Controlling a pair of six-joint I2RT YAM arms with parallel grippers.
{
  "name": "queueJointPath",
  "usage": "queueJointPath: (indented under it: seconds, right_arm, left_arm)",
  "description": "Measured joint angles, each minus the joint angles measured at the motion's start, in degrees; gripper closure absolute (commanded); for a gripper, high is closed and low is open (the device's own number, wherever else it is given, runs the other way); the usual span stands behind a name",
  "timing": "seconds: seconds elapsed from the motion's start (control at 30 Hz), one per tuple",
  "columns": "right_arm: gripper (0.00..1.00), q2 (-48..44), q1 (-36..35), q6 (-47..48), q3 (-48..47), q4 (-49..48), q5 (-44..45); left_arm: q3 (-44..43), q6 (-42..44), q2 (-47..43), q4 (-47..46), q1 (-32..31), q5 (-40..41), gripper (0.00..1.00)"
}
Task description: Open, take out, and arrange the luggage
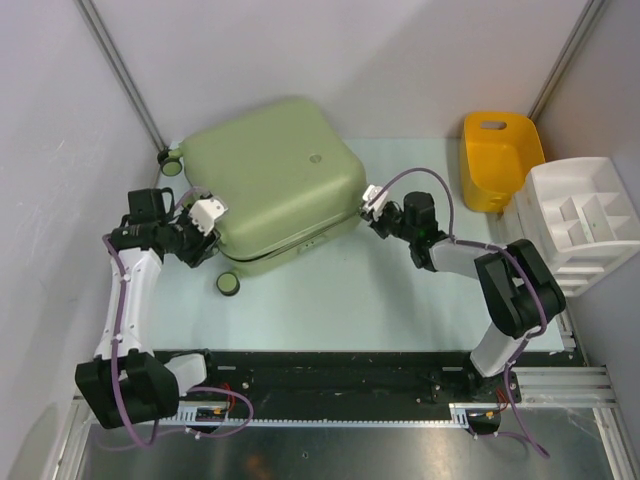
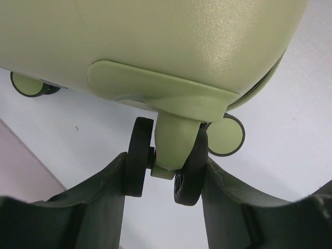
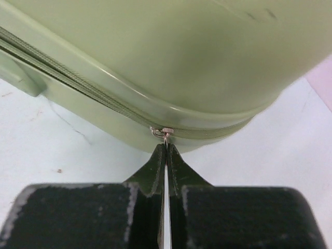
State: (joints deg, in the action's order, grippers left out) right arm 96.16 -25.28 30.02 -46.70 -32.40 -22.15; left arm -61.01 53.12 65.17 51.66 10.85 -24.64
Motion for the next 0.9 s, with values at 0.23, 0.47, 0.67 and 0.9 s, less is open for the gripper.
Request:
queueJointPath:
  seconds: [0.23, 0.47, 0.67, 0.9]
  right_arm:
    - [1.00, 5.9, 8.0, 3.3, -5.7, -2.4, -7.2]
    - [1.00, 14.6, 10.8, 3.0, -15.2, -3.8, -11.8]
    - [1.00, 23.6, 11.5, -0.4, -23.8, -9.1, -14.9]
    - [1.00, 34.8, 11.6, -10.4, -38.3, -12.5, -17.8]
  left_arm:
    - [-1.7, 0.4, 3.0, 1.2, 1.5, -2.6, 1.00]
    - [-3.2, 0.8, 5.5, 1.4, 1.7, -3.0, 1.00]
    - [-3.6, 0.9, 6.5, -0.7, 1.8, -3.3, 1.00]
    - [-3.9, 0.8, 8.1, -3.1, 2.1, -4.1, 1.00]
